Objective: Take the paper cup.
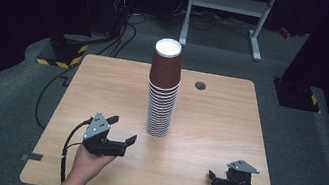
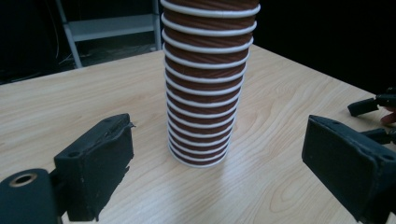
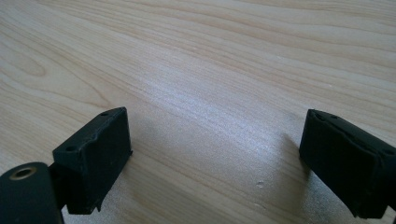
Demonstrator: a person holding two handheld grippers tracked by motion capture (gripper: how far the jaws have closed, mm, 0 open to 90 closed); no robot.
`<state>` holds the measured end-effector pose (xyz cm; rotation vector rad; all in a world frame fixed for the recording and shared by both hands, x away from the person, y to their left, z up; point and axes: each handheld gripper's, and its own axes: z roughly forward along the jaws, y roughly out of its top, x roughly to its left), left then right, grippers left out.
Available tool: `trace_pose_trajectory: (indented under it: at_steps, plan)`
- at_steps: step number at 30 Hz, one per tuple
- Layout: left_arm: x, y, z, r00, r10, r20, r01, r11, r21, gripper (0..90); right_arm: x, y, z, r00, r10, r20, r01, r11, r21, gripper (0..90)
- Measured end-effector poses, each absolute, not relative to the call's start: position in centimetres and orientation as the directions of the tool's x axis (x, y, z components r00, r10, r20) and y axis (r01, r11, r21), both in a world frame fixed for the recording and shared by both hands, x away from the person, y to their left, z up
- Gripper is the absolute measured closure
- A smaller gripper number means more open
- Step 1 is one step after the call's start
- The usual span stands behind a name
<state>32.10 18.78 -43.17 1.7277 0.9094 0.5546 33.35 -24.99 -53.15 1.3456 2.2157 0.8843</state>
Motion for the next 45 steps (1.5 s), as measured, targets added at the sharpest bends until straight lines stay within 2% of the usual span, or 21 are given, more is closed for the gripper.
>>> trace_pose_trajectory:
  at_steps: [17, 32, 45]
  plan:
    - [32.8, 17.8, -39.7, 0.627, 0.778, -0.044, 0.230, -0.131, 0.964, 9.2, 33.3, -25.0, -53.2, -0.452, 0.892, -0.010, 0.639, 0.332, 0.694, 8.7]
    - [33.7, 17.1, -37.7, 0.635, 0.770, -0.062, 0.184, -0.073, 0.980, 8.9, 33.2, -25.0, -53.2, -0.449, 0.893, -0.009, 0.640, 0.329, 0.694, 8.8]
    - [34.6, 16.2, -36.0, 0.643, 0.766, -0.032, 0.151, -0.086, 0.985, 7.3, 33.2, -25.0, -53.2, -0.449, 0.893, -0.010, 0.640, 0.329, 0.694, 8.8]
